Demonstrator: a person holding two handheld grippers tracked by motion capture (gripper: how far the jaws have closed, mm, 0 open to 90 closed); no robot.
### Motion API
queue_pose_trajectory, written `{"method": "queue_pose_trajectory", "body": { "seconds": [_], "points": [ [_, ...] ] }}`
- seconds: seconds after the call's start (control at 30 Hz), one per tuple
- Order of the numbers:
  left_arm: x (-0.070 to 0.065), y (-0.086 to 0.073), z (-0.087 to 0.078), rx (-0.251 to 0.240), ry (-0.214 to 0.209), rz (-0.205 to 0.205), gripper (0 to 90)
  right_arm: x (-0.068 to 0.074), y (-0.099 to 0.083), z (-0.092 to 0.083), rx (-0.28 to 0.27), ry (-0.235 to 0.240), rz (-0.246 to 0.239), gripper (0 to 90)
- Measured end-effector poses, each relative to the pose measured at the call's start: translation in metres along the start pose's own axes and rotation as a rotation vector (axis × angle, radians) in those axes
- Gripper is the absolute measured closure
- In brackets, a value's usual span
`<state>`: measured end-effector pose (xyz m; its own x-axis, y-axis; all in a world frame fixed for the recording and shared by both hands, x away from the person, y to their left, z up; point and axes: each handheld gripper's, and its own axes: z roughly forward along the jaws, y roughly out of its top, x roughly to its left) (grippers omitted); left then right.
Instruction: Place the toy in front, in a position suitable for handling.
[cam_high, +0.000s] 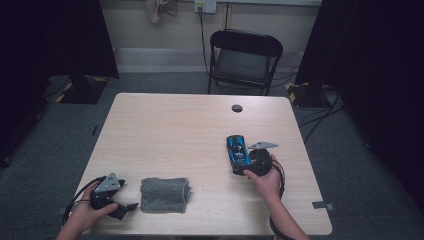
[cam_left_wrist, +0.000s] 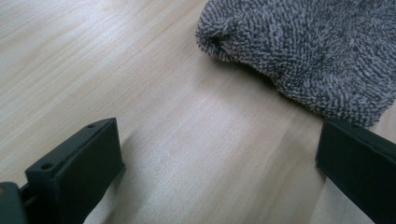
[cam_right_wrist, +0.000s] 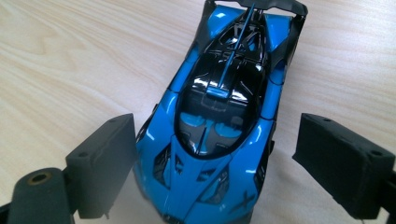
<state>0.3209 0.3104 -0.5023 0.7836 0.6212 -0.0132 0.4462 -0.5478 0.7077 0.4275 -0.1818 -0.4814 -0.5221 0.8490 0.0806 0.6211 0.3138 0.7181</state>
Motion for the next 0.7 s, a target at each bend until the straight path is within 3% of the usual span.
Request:
{"method": "queue_pose_trajectory", "body": {
  "seconds": [0.23,0.7],
  "points": [
    [0.000,0.001,0.001,-0.002,-0.002,0.002,0.0,0.003,0.009,0.008,-0.008,-0.008,0.026,9.7],
    [0.001,0.003,0.003,-0.001,-0.008,0.006,0.0,0.013,0.023,0.031,-0.015,-0.103,0.053,10.1]
  ]
}}
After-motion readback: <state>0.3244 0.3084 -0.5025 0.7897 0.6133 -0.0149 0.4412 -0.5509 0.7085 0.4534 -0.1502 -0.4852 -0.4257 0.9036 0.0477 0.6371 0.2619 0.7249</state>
